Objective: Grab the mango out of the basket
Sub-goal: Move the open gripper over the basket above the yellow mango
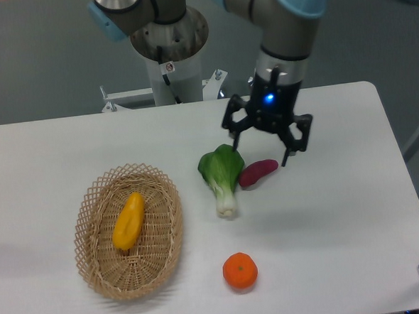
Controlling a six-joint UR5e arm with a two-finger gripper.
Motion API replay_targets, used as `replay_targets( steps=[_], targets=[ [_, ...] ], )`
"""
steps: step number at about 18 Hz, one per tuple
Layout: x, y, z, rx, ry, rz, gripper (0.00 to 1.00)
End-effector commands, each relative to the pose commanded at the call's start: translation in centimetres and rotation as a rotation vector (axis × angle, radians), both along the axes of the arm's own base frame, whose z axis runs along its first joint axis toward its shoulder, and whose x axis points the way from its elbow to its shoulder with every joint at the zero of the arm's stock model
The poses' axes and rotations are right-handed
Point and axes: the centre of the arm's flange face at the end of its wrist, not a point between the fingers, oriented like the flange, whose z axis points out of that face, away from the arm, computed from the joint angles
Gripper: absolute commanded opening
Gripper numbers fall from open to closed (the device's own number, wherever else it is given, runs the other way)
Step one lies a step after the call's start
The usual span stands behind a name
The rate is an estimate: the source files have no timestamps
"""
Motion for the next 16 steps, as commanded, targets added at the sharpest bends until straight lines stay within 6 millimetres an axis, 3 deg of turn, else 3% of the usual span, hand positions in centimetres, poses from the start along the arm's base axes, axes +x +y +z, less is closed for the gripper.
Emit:
replay_targets(
  steps=[4,9,12,16],
  targets=[
    [5.1,1.7,-4.2,-0.066,-0.076,-0.021,1.0],
    [11.0,5.3,-10.0,-0.137,0.0,-0.034,1.0],
    [13.7,7.8,-13.4,-0.195,0.015,-0.039,1.0],
    [16.2,10.4,-15.6,-0.187,0.019,-0.035,1.0]
  ],
)
